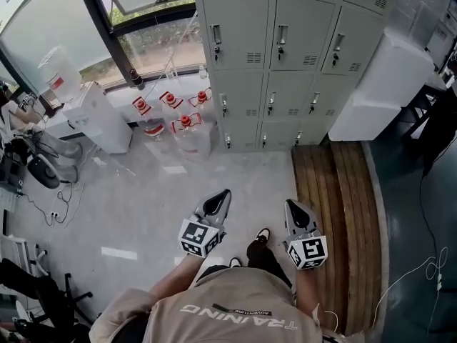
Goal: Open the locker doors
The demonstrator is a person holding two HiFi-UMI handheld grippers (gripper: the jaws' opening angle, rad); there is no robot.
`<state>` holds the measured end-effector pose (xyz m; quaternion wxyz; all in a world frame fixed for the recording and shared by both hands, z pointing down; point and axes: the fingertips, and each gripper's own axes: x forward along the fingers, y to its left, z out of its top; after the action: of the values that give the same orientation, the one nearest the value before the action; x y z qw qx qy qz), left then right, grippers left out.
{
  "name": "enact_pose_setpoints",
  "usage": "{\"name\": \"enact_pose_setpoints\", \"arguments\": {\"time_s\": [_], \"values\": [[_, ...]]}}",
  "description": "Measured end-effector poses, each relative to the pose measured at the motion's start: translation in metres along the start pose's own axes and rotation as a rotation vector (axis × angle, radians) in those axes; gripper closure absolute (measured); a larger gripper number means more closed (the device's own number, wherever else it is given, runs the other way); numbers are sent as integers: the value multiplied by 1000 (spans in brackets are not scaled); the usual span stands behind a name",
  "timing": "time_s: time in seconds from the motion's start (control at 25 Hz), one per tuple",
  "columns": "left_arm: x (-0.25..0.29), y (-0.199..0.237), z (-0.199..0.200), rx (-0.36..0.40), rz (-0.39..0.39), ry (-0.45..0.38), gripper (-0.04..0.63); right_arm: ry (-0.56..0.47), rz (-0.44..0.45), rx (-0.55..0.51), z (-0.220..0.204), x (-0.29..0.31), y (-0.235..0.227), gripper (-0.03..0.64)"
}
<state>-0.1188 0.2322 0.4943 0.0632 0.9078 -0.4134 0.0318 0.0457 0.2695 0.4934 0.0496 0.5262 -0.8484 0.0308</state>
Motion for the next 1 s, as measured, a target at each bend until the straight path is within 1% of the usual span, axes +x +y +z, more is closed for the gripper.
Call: {"name": "enact_pose_setpoints", "arguments": {"time_s": [0.16, 0.28, 0.44, 0.68, 0.76, 0.88, 0.92, 1.0], "values": [[38, 12, 7, 1, 2, 3, 589, 5, 15, -11, 0, 37, -30, 606], [64, 23, 17, 14, 4, 5, 589, -12, 27, -17, 8, 65, -55, 606], [101, 38, 30, 5, 26, -8, 589, -37, 50, 6, 14, 98, -87, 606], [152, 46, 38, 22, 52, 12, 589, -22, 111, 26, 7, 135, -126, 606], [169, 46, 38, 32, 47, 19, 589, -27, 119, 49, 4, 146, -141, 606], [192, 47, 38, 36, 38, 32, 589, -42, 119, 134, 1, 159, -162, 606], [198, 48, 39, 37, 38, 34, 589, -43, 116, 146, 1, 162, -167, 606], [209, 52, 41, 36, 44, 33, 589, -32, 107, 124, -1, 167, -175, 606]]}}
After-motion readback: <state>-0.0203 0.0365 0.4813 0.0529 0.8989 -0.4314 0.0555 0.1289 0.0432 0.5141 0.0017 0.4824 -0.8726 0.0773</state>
